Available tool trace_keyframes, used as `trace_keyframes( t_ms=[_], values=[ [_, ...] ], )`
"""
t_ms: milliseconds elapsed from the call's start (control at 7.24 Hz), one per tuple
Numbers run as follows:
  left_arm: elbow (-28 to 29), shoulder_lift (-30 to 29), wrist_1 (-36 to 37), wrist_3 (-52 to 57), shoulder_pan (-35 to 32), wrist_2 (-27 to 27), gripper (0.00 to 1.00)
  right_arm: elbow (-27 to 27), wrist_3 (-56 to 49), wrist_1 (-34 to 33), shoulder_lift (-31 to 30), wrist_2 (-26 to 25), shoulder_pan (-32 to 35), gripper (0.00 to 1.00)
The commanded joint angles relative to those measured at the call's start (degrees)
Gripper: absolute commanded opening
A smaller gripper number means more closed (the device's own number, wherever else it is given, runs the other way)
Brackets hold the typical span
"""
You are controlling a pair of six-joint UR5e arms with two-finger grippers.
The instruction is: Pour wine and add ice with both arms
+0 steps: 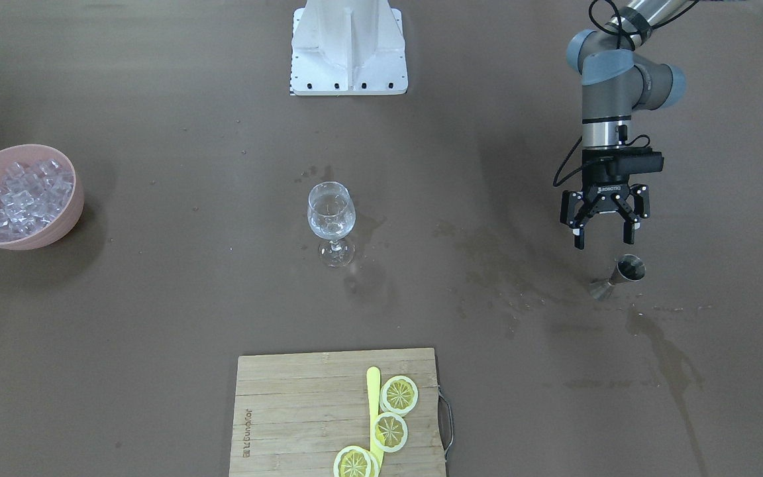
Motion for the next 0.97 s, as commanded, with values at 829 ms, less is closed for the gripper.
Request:
trace_keyframes(
  t_ms=[829],
  values=[
    [10.65,-4.94,-6.44,0.00,-0.41,5.60,0.97,0.03,0.03,0.00,0.00,0.03,-0.09,1.00]
  ],
)
